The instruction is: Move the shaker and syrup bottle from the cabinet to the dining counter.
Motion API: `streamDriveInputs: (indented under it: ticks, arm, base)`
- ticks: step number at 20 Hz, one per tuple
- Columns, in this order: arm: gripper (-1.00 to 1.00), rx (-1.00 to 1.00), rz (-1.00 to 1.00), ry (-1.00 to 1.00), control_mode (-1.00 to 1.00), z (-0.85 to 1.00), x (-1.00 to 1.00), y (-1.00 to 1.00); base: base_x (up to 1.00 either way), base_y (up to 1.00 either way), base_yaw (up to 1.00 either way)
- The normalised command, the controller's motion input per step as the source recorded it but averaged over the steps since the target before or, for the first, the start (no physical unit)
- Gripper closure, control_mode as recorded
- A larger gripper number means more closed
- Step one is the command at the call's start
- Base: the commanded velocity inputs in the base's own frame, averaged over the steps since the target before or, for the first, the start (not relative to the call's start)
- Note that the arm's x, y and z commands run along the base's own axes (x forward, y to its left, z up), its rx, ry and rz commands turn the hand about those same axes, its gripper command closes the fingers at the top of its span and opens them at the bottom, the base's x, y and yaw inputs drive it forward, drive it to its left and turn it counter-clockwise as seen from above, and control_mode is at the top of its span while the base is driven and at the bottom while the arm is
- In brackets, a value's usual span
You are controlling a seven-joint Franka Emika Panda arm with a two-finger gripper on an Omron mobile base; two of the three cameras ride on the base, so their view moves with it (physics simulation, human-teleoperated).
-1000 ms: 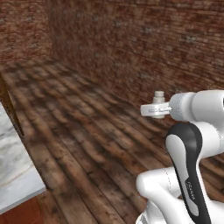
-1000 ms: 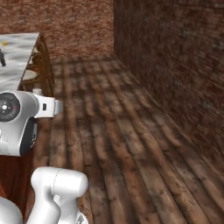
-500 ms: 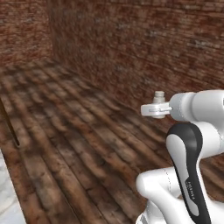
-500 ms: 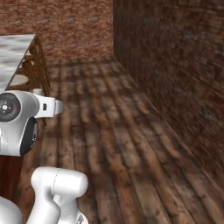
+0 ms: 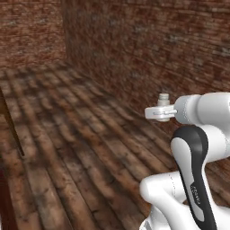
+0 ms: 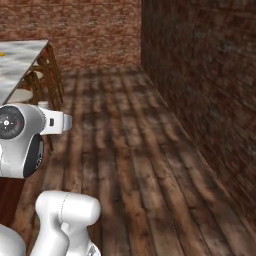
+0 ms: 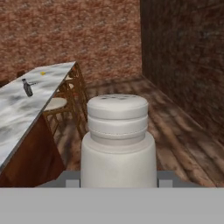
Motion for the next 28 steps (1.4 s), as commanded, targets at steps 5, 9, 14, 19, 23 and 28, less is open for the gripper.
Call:
streamDriveInputs:
  ticks: [5,9,14,19,23,28]
  arm:
    - [1.00,0.00,0.00,0.00,1.00,0.00,0.00,0.00]
    - [1.00,0.00,0.00,0.00,1.00,0.00,0.00,0.00]
    - [1.00,0.00,0.00,0.00,1.00,0.00,0.00,0.00]
    - [1.00,0.00,0.00,0.00,1.00,0.00,0.00,0.00]
    - [1.00,0.00,0.00,0.00,1.00,0.00,0.00,0.00]
    - [1.00,0.00,0.00,0.00,1.00,0.00,0.00,0.00]
  base:
    - [0.76,-0.20,0.19]
    - [0.78,-0.20,0.15]
    - [0.78,-0.23,0.13]
    - [0.79,-0.18,0.19]
    - [0.80,-0.11,0.28]
    - [0.80,-0.04,0.36]
